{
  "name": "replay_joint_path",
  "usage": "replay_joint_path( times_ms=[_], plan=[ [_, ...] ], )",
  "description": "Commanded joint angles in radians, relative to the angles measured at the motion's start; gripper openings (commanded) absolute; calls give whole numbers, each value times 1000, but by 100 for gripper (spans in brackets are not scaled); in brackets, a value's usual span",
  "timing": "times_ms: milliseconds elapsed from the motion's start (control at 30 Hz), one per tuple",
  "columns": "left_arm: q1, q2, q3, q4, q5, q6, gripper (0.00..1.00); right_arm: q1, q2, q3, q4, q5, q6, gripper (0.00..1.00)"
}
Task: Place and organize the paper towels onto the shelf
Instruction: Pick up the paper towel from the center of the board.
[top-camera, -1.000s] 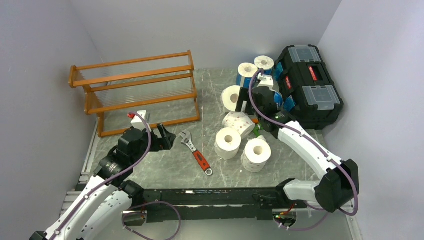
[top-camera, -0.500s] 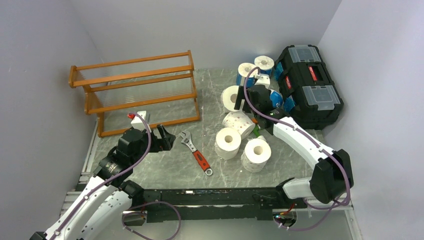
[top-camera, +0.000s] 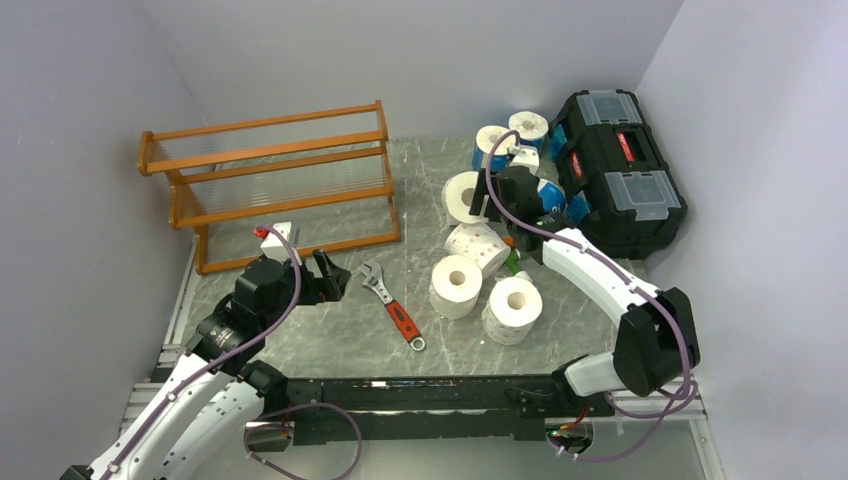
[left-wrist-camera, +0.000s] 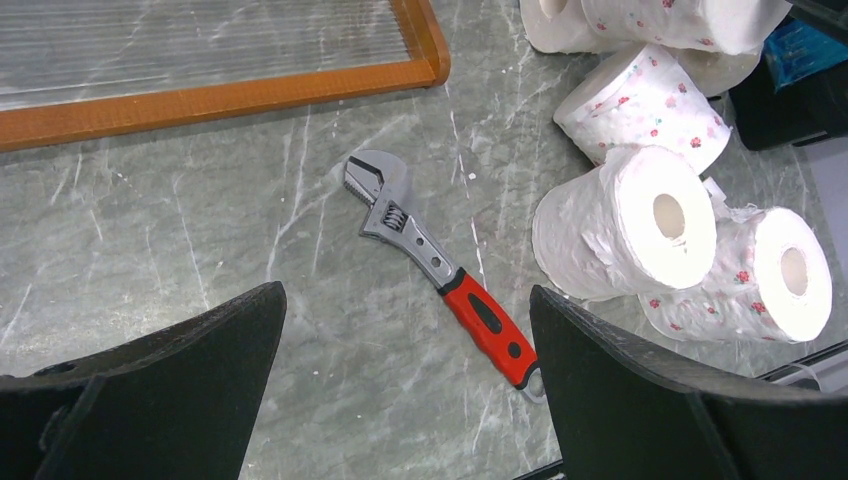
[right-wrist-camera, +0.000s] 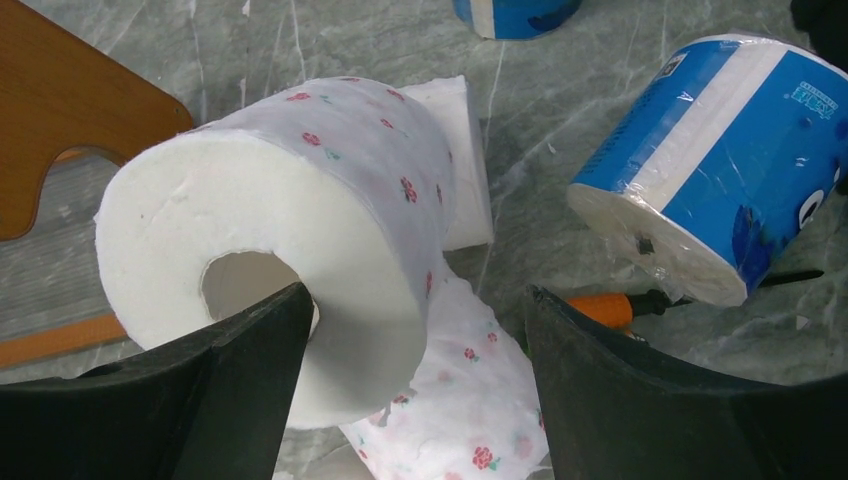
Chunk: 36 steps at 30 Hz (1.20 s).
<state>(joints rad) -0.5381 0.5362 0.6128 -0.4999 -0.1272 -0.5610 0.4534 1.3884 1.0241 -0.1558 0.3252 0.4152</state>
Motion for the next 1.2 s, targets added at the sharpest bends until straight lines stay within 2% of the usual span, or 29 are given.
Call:
replay_joint_path(
  times_ms=[0, 367, 600, 1167],
  plan=[
    [-2, -6, 27, 2, 0, -1, 99, -13, 13, 56, 51, -20, 6, 76],
    [-2, -1, 31, -5, 3, -10, 99, -14, 24, 60, 44, -51, 8, 50],
    [-2, 16, 47, -24, -20, -17, 99, -15, 7, 62, 34, -57, 5, 39],
    [-3, 25, 142, -93, -107, -29, 98, 41, -203, 116, -166, -60, -5, 36]
  ],
)
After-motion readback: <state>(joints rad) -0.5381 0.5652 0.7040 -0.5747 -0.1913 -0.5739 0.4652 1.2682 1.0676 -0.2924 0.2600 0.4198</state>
